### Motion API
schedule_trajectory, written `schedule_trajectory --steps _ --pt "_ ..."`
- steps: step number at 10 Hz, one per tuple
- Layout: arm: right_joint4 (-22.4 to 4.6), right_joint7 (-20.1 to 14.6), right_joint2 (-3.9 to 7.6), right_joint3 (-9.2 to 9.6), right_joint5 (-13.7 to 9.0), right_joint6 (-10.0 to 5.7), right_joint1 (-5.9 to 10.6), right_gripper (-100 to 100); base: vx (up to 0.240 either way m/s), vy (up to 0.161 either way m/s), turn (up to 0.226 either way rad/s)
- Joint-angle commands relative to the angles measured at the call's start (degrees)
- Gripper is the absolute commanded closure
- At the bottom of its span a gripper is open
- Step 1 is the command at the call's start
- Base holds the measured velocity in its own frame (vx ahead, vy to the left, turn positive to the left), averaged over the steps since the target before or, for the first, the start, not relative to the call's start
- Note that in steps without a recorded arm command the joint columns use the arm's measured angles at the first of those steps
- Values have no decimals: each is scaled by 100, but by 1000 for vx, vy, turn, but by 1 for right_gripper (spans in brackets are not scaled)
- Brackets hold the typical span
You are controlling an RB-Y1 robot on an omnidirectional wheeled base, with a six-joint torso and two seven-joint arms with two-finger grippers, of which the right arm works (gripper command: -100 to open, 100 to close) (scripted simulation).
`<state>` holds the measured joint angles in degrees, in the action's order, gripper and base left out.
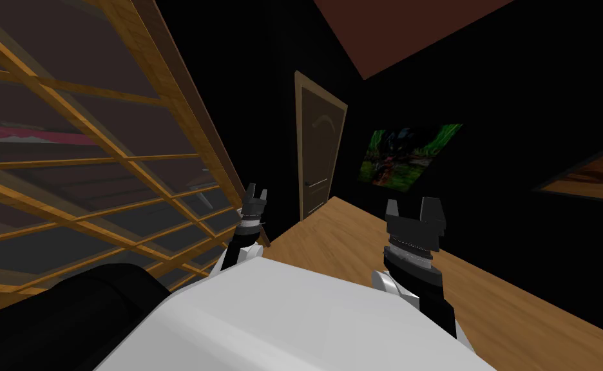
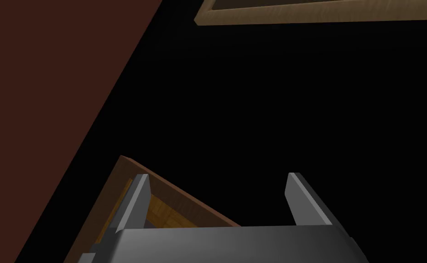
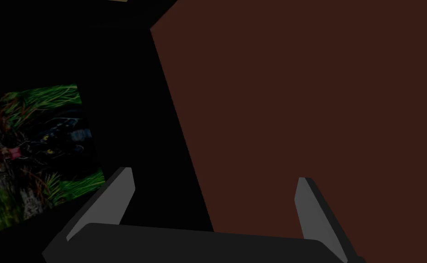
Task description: Pull the door open
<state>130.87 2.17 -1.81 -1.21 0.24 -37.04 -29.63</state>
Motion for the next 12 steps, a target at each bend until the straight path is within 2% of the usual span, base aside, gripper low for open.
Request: schedule_trajectory --steps 1,7,12 --pt "-231 -51 94 30 -5 -16 93 -100 51 0 129" --pt "-901 -199 339 118 -20 -62 362 -100 86 -23 99" --pt "-1609 -356 571 210 -36 -111 646 -100 81 -26 121"
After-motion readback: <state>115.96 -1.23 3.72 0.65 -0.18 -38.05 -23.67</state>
